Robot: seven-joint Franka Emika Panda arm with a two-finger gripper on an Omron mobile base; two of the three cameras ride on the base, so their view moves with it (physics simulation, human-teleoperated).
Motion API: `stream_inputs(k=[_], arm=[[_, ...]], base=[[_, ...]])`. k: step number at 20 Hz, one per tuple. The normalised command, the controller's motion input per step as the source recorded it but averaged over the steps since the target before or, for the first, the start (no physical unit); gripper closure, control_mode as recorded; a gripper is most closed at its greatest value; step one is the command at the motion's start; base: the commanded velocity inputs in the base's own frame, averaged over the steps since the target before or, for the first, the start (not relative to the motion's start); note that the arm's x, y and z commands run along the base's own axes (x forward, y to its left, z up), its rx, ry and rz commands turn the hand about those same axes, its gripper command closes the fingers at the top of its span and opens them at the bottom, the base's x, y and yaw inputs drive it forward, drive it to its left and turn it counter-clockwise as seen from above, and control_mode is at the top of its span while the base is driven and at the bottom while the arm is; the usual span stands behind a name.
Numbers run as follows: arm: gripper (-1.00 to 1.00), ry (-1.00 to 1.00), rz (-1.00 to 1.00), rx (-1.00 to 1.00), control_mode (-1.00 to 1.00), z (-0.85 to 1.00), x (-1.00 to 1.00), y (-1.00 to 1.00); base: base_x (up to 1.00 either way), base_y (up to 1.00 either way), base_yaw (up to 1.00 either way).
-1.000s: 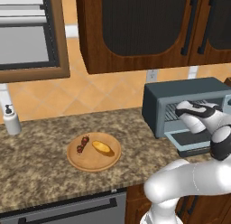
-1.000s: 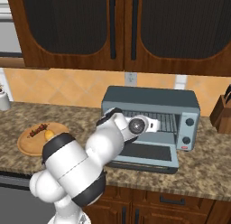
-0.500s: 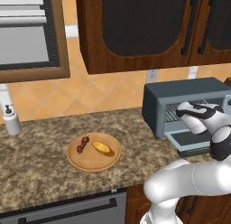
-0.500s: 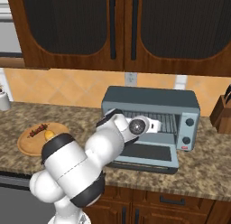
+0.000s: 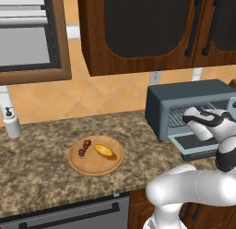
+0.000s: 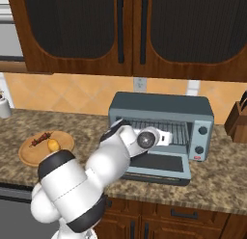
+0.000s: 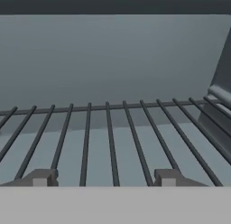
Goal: Pick up the kebab skewer and baguette bread, and place them inside the toaster oven. Close the toaster oven door and start by setting the timer.
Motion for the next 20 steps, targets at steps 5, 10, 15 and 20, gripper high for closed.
stream_inputs(k=[5, 10, 15, 20], arm=[[-1.0, 0.0, 0.0, 0.0, -1.0, -0.82, -0.62, 0.0], [-1.0, 0.0, 0.0, 0.0, -1.0, -0.84, -0.62, 0.0], [-1.0, 0.01, 0.0, 0.01, -1.0, -0.84, -0.68, 0.0], [-1.0, 0.01, 0.0, 0.01, -1.0, -0.83, -0.67, 0.0]], base=[[0.0, 0.0, 0.0], [0.0, 0.0, 0.0], [0.0, 0.0, 0.0], [0.0, 0.0, 0.0]])
